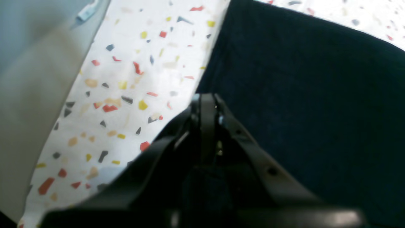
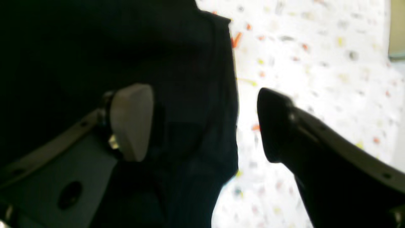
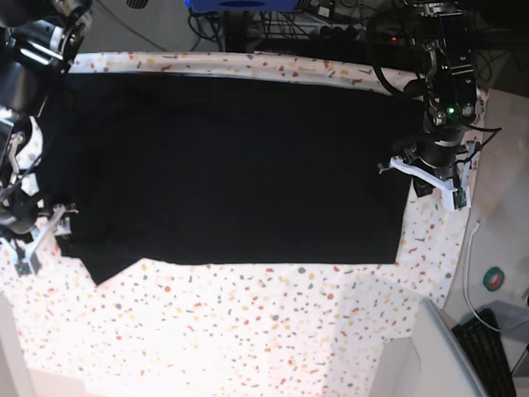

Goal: Layout the t-shirt on the table in an organized manner, then fold the t-shirt properly
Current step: 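Release the shirt and move the right gripper to the hem corner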

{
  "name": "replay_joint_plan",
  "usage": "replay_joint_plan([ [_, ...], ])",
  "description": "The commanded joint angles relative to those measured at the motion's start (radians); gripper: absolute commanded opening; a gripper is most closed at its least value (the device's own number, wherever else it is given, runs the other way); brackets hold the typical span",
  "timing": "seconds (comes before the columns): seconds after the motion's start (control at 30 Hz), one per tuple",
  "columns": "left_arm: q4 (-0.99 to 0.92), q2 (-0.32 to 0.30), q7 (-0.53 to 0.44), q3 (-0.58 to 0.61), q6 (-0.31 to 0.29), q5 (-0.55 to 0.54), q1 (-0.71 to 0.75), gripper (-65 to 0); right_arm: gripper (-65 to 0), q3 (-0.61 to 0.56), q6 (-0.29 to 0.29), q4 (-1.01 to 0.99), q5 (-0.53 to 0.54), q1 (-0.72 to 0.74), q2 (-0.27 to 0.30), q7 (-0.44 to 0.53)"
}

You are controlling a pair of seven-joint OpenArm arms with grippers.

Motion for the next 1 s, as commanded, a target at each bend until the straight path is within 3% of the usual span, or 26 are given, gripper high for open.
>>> replay_joint_plan([
  [0.0, 0.018, -0.009, -0.023, -0.03, 0.005, 0.002, -0.003, -65.0, -17.6, 0.0, -0.007, -0.039, 0.0, 0.046, 0.031, 0.027],
  [0.2, 0.018, -0.012, -0.023, -0.085, 0.003, 0.003, 0.003, -65.0, -29.0, -0.006, -0.014, -0.343, -0.001, 0.128, 0.094, 0.256],
  [0.37, 0.004, -0.012, -0.023, -0.117, 0.002, 0.005, 0.006, -65.0, -29.3, -0.007, -0.116, -0.509, -0.001, 0.143, 0.129, 0.354],
  [0.47, -0.024, -0.012, -0.023, -0.123, 0.002, 0.005, 0.005, -65.0, -29.3, -0.007, -0.131, -0.561, -0.001, 0.143, 0.13, 0.402],
  [0.6, -0.041, -0.012, -0.023, -0.12, 0.002, 0.005, 0.005, -65.0, -32.3, -0.007, -0.137, -0.587, -0.001, 0.143, 0.13, 0.409],
  [0.63, -0.047, -0.012, -0.023, -0.122, 0.002, 0.005, 0.005, -65.0, -37.7, -0.007, -0.137, -0.587, -0.001, 0.143, 0.129, 0.408],
  [0.73, -0.053, -0.012, -0.023, -0.122, 0.002, 0.005, 0.003, -65.0, -65.0, -0.006, -0.136, -0.581, -0.001, 0.141, 0.127, 0.406],
  [0.87, -0.053, -0.012, -0.023, -0.122, 0.002, 0.005, 0.003, -65.0, -65.0, 0.005, -0.136, -0.466, 0.003, 0.117, 0.124, 0.38],
  [0.97, -0.053, -0.012, -0.025, -0.122, 0.002, 0.005, 0.003, -65.0, -65.0, 0.005, -0.131, -0.262, 0.005, 0.054, 0.091, 0.27],
])
